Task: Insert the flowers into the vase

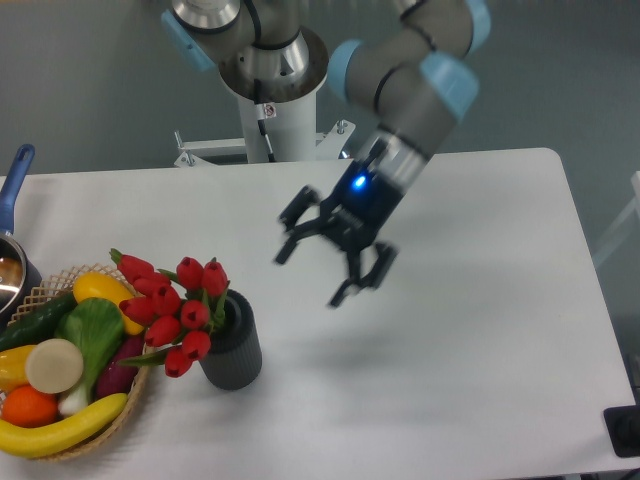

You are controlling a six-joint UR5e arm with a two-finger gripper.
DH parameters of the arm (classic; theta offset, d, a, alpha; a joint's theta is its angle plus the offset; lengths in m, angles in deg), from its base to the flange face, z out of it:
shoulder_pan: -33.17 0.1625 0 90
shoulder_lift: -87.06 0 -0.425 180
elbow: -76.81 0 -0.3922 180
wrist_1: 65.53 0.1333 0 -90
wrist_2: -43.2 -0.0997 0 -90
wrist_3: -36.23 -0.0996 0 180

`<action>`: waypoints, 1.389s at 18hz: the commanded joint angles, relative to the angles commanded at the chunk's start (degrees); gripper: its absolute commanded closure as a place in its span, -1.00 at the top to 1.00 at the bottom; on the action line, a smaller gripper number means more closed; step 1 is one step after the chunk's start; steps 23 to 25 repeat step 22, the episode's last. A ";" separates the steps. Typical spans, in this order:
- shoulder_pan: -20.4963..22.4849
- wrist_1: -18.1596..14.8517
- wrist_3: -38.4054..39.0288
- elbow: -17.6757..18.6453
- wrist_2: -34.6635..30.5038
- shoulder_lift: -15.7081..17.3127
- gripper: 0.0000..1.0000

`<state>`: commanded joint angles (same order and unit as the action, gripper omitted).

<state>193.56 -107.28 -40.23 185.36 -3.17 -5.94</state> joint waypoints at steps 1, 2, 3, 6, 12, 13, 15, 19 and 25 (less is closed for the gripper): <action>0.80 -0.09 0.00 -0.61 -1.77 0.36 1.00; 1.33 -0.17 0.00 -1.32 -3.01 0.80 1.00; 1.94 -0.44 -0.09 -1.76 -4.33 1.50 1.00; 3.09 -4.11 -4.28 -1.94 -12.05 5.01 1.00; 6.68 -26.50 -21.68 -8.78 -21.01 8.10 1.00; 7.13 -29.33 -24.41 -10.01 -23.82 8.18 1.00; 8.27 -32.77 -30.73 -11.16 -26.65 8.45 1.00; 14.68 -36.03 -44.44 -10.73 -26.93 9.85 1.00; 16.18 -37.35 -47.55 -10.55 -26.93 10.12 1.00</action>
